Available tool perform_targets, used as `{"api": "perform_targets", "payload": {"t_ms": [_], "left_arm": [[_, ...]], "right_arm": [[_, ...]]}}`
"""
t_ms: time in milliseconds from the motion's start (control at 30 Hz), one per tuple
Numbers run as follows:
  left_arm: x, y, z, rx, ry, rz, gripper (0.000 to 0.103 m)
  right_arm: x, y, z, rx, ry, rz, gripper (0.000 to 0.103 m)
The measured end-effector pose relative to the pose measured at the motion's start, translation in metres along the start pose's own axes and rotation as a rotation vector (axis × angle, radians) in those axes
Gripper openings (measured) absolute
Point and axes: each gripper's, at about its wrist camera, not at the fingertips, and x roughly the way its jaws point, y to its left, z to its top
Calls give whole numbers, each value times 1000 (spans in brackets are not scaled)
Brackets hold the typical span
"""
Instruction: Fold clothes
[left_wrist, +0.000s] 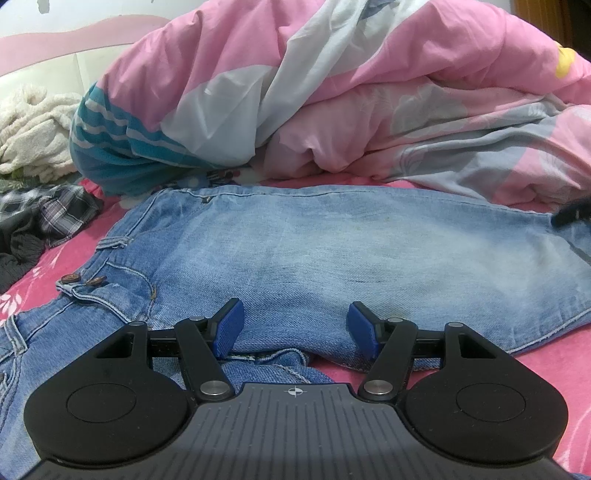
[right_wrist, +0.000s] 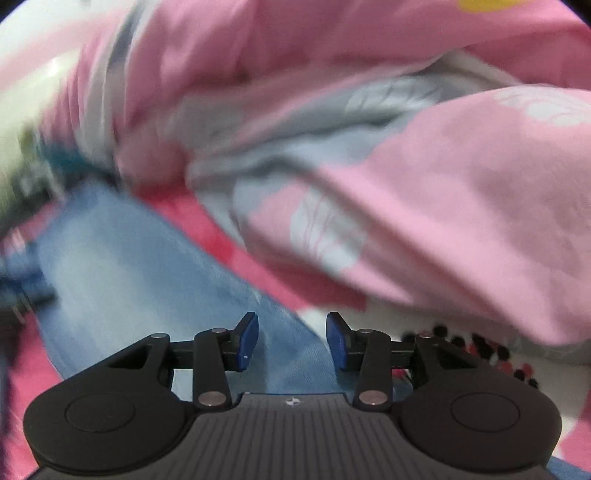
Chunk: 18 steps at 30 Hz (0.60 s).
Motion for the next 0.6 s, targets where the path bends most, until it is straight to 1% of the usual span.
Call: {"api": "perform_targets", "payload": {"t_ms": [33,67,133,200,233,300,333,400,467,533,567,600], "left_arm": [[0,0,0,0,0,0,63],[0,0,0,0,-1,0,63],[0,0,-1,1,-1,1,63],[0,0,-1,0,-1,0,63],[0,0,-1,-1,-1,-1,63],[0,0,-1,-2,-2,-1,63],[0,0,-1,-2,-3,-1,63],[1,0,-1,-1,-3,-1,63],[1,-1,-1,2,-2,2,63],[1,-2,-1,5,-3,6,63],[1,-2,-2,6,-3,7,63],[1,-2,-2,6,-3,8,63]], "right_arm": [[-3,-6,3,40,-27,9,43],[-2,-10,6,69,-35,1,43],[4,-15,6,101,-15,-26,43],[13,-11,0,60,47,-27,44],[15,-4,-5,5,59,-36,45],[18,7,-9,-69,75,-42,56],[20,10,-9,-90,82,-43,58],[25,13,-6,-108,103,-54,65],[29,19,-3,-135,120,-82,69],[34,27,0,-150,132,-118,69],[31,31,-2,-152,126,-141,65],[24,32,-7,-169,114,-159,55]]}}
